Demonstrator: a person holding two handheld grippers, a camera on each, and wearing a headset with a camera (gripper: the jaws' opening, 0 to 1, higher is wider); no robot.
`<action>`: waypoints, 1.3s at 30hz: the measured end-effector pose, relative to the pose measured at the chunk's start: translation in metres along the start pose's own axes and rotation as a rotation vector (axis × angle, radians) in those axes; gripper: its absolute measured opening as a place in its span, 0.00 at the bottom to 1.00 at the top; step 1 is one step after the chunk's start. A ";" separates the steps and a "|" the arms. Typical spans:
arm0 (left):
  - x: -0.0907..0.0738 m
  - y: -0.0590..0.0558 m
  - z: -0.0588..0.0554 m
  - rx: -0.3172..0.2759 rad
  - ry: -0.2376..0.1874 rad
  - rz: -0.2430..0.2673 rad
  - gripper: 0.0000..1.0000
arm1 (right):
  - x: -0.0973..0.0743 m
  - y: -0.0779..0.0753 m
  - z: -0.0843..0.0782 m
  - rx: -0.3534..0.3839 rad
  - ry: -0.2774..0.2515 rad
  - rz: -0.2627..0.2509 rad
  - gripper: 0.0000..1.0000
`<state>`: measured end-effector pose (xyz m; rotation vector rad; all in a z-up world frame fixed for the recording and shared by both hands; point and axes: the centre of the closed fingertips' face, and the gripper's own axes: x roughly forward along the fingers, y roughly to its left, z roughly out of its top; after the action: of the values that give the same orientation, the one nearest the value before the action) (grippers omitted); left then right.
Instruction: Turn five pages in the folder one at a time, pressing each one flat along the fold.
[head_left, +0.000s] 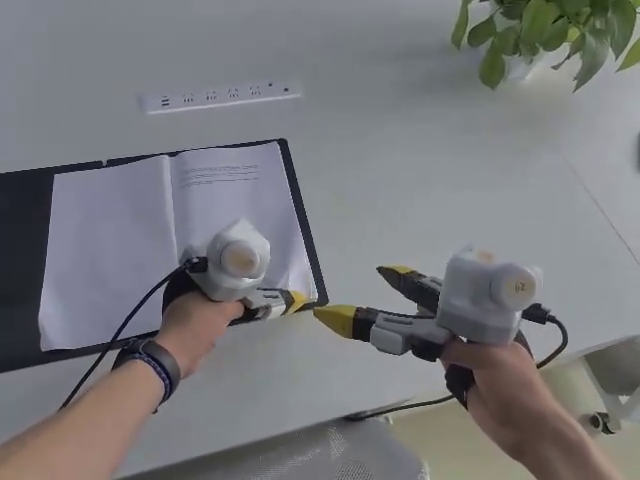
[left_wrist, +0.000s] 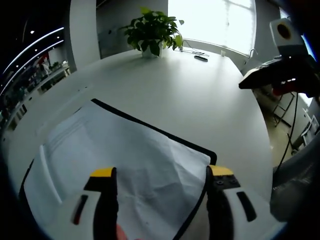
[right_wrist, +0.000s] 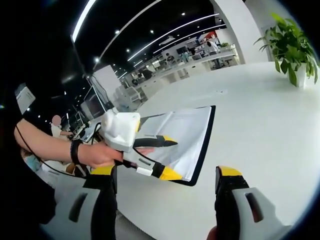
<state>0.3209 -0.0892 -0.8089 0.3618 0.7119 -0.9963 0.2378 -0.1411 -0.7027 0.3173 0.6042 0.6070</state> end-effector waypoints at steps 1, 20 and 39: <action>0.000 0.000 0.000 -0.005 -0.002 -0.003 0.73 | 0.001 0.000 0.001 0.002 -0.001 0.003 0.80; -0.002 -0.001 0.002 -0.054 -0.013 -0.026 0.73 | 0.003 -0.008 0.005 0.047 -0.031 0.007 0.76; -0.001 0.003 0.003 -0.072 -0.029 -0.009 0.64 | -0.002 -0.015 0.006 0.095 -0.069 -0.008 0.72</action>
<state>0.3243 -0.0891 -0.8058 0.2816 0.7217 -0.9802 0.2467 -0.1545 -0.7039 0.4230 0.5681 0.5588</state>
